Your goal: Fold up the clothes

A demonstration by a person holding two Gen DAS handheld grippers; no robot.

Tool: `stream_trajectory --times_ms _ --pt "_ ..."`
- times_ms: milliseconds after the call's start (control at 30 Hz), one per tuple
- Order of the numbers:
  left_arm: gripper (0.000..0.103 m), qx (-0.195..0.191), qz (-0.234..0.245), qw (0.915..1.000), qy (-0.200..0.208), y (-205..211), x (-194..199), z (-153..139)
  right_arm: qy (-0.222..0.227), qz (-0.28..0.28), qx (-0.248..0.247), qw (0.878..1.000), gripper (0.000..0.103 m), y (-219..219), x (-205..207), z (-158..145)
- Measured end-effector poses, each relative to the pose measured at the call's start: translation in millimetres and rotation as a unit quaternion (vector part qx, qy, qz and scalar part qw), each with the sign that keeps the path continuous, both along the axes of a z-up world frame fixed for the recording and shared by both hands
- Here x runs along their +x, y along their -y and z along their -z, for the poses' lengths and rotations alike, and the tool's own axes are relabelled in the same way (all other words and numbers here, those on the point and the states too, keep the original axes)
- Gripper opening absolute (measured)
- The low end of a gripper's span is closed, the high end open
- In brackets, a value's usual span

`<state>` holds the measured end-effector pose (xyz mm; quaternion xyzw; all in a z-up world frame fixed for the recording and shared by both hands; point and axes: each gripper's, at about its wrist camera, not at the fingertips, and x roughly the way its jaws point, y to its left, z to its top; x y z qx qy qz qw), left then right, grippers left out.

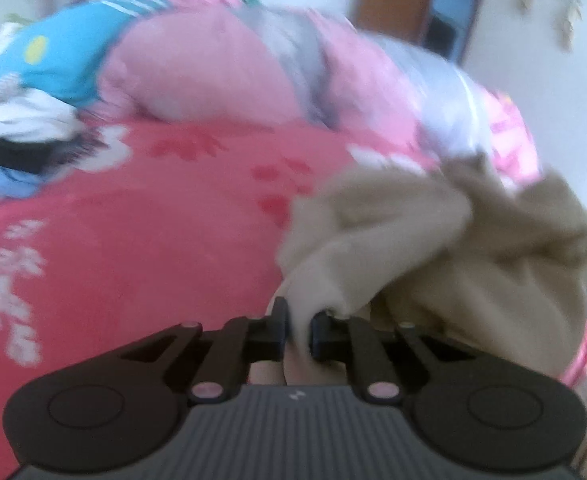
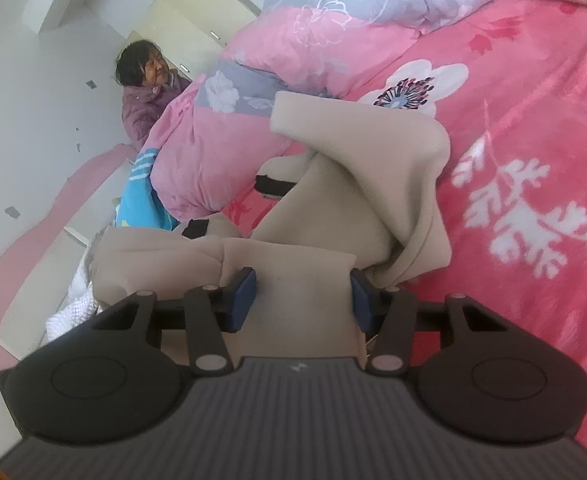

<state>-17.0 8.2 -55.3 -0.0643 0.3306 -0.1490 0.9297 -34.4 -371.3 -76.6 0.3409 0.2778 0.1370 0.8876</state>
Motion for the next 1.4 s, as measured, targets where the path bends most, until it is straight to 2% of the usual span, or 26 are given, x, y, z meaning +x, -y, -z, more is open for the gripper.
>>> stream_trajectory --times_ms 100,167,333,433,533,600,667,700,733,833,1000,1133,1200,1300,1400 --pt "0.011 -0.022 -0.029 0.999 0.026 -25 9 -18 0.007 -0.011 -0.016 1.0 0.048 -11 -3 -10" --pt "0.011 -0.021 -0.052 0.9971 0.052 -39 13 -31 0.012 -0.023 -0.024 0.999 0.048 -19 -4 -17" --pt "0.011 -0.02 -0.123 0.9863 0.109 -80 19 -61 0.04 -0.077 -0.032 0.996 0.048 -50 -7 -34" --pt "0.011 -0.031 -0.166 0.9806 0.1 -109 30 -63 0.06 -0.121 -0.039 0.99 0.048 -72 -9 -42" --pt "0.013 -0.022 -0.187 0.9804 0.057 -124 39 -45 0.067 -0.159 -0.058 0.983 0.049 -97 -9 -43" --pt "0.018 0.0 -0.192 0.9812 0.022 -123 43 -28 0.062 -0.178 -0.08 0.979 0.049 -113 -7 -39" --pt "0.035 0.011 -0.196 0.9805 0.004 -122 42 -17 0.048 -0.194 -0.093 0.975 0.049 -125 -2 -30" --pt "0.048 0.007 -0.197 0.9804 0.003 -123 37 -14 0.035 -0.201 -0.098 0.974 0.05 -131 1 -24" --pt "0.057 0.004 -0.198 0.9802 0.002 -124 32 -11 0.019 -0.206 -0.102 0.973 0.05 -136 4 -16" --pt "0.065 -0.003 -0.202 0.9794 0.01 -132 22 -10 -0.018 -0.21 -0.109 0.971 0.05 -147 8 1" --pt "0.068 -0.038 -0.219 0.9745 0.034 -149 3 -20 -0.027 -0.211 -0.104 0.972 0.051 -149 9 9" --pt "0.068 -0.066 -0.207 0.9723 0.087 -144 -13 -37 -0.034 -0.211 -0.099 0.972 0.053 -150 10 15" --pt "0.069 -0.07 -0.194 0.9717 0.115 -138 -20 -47 -0.038 -0.211 -0.097 0.972 0.053 -151 10 18" --pt "0.073 -0.07 -0.175 0.9726 0.136 -126 -21 -57 -0.041 -0.211 -0.094 0.972 0.054 -152 10 22" --pt "0.074 -0.069 -0.151 0.9751 0.147 -112 -20 -64 -0.037 -0.21 -0.091 0.973 0.054 -152 10 23"
